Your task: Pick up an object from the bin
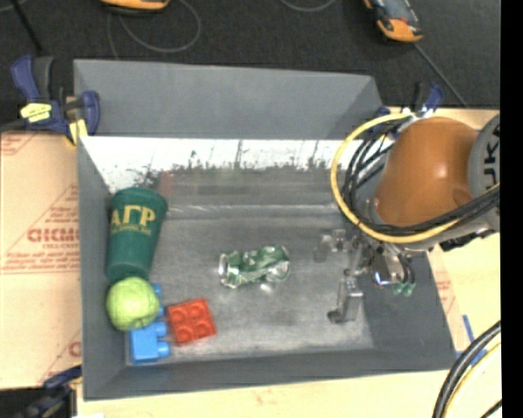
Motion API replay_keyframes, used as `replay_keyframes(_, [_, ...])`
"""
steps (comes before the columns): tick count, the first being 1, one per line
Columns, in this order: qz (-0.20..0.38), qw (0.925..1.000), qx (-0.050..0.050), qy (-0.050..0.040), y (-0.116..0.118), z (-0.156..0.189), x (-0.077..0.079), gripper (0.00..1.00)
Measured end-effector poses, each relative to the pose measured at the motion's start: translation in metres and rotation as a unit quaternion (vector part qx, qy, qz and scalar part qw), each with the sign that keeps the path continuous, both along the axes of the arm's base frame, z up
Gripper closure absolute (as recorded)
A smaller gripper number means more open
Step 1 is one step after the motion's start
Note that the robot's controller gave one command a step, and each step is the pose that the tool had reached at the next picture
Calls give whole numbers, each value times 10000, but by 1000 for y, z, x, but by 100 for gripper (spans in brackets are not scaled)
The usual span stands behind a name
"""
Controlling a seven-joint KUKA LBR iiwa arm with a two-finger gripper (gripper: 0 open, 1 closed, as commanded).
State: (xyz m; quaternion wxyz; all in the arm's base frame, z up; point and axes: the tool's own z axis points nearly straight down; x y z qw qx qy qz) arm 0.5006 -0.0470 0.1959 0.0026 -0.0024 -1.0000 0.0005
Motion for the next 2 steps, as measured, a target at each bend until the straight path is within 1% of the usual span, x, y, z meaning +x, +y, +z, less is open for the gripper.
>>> replay_keyframes(1, [6, 10000, -4, -32, 0, 4, 1, 0])
replay_keyframes(2, [19, 10000, 1, -60, 50, -15, 43, 0])
